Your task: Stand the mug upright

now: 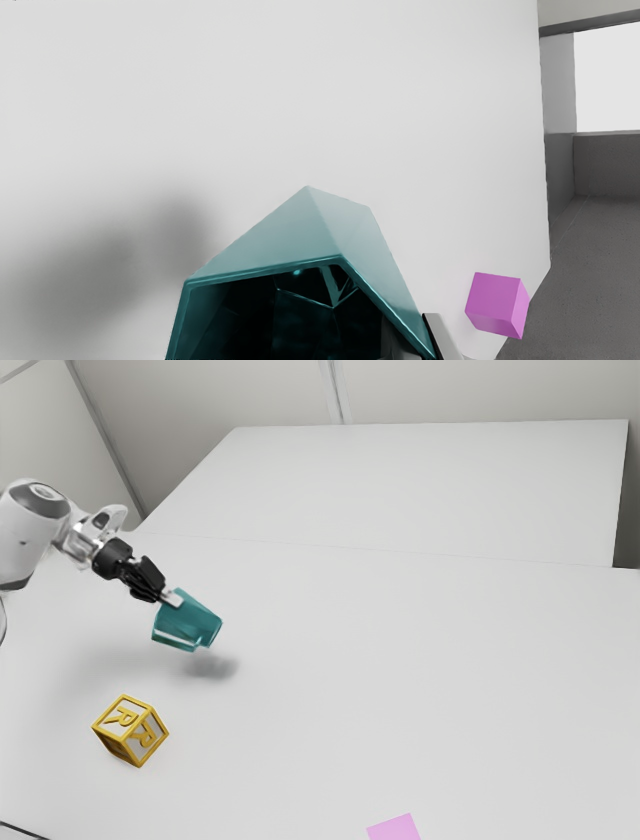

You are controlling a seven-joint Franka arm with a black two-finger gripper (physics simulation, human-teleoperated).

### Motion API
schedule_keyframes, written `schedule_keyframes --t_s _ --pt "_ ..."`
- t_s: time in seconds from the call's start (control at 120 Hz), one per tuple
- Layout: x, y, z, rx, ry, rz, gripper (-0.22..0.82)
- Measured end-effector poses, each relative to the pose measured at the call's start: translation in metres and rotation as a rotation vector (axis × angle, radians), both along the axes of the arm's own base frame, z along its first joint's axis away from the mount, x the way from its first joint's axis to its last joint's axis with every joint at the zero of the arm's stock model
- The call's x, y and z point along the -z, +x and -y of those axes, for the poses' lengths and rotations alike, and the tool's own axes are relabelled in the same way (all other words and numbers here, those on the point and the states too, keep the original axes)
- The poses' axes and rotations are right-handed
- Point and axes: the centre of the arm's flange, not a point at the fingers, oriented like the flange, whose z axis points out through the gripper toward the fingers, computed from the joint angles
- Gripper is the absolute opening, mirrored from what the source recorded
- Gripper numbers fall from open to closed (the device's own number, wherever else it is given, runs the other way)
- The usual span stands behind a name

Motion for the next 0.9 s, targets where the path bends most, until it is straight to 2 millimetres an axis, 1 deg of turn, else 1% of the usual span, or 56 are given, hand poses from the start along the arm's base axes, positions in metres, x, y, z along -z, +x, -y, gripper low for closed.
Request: schedule_keyframes --t_s 0.067,0.233,0.308,0.4,0.442,0.5,0.608,0.692,0.808,0.9 --pt "-0.020 0.005 0.025 0.059 0.095 -0.002 -0.18" --pt "-0.052 0.021 0.081 0.162 0.359 -0.003 -0.18" --pt "-0.062 0.025 0.096 0.174 0.461 0.004 -0.18" --pt "-0.066 0.032 0.109 0.166 0.555 0.009 -0.18" --pt "-0.065 0.034 0.116 0.166 0.596 0.010 -0.18" --pt "-0.058 0.037 0.126 0.163 0.639 0.009 -0.18" --pt "-0.039 0.038 0.146 0.152 0.698 0.012 -0.18" --pt "-0.021 0.035 0.153 0.131 0.731 0.009 -0.18" --pt "-0.013 0.036 0.169 0.135 0.808 0.036 -0.18" --pt "-0.003 0.034 0.171 0.118 0.840 0.037 -0.18"
